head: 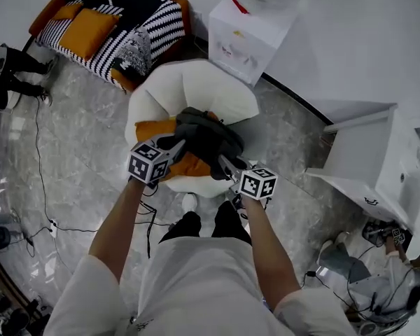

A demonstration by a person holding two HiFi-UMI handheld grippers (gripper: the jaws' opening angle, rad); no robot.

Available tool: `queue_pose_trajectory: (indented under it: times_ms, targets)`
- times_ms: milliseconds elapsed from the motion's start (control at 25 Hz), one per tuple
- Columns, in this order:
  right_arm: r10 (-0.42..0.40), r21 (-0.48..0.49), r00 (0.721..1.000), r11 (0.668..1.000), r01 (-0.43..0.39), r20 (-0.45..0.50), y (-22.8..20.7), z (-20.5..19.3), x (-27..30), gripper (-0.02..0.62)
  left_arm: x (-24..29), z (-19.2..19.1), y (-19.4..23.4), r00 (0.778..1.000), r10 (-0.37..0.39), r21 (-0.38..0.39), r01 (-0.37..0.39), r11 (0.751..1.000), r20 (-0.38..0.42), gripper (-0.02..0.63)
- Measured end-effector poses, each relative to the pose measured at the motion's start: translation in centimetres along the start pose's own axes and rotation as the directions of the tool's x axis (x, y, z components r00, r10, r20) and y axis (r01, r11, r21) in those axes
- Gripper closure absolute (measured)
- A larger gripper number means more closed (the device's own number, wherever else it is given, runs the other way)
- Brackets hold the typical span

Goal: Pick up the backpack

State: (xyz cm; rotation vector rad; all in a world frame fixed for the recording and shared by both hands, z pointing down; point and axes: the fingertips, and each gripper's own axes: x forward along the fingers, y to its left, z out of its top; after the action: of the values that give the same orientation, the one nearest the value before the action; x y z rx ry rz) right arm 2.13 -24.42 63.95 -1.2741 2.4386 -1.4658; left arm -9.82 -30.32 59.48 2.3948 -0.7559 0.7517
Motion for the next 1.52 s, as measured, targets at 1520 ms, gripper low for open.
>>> queue_pose_trajectory:
  times_ms: [1520]
  targets:
    - [0.202, -0.46, 0.973, 0.878, -0.13, 0.111, 14.7, 17.4, -10.1, 0.541, -13.8, 16.5, -9.2, 0.885, -0.073, 0.138, 0.01, 0.99, 0.46, 0.566]
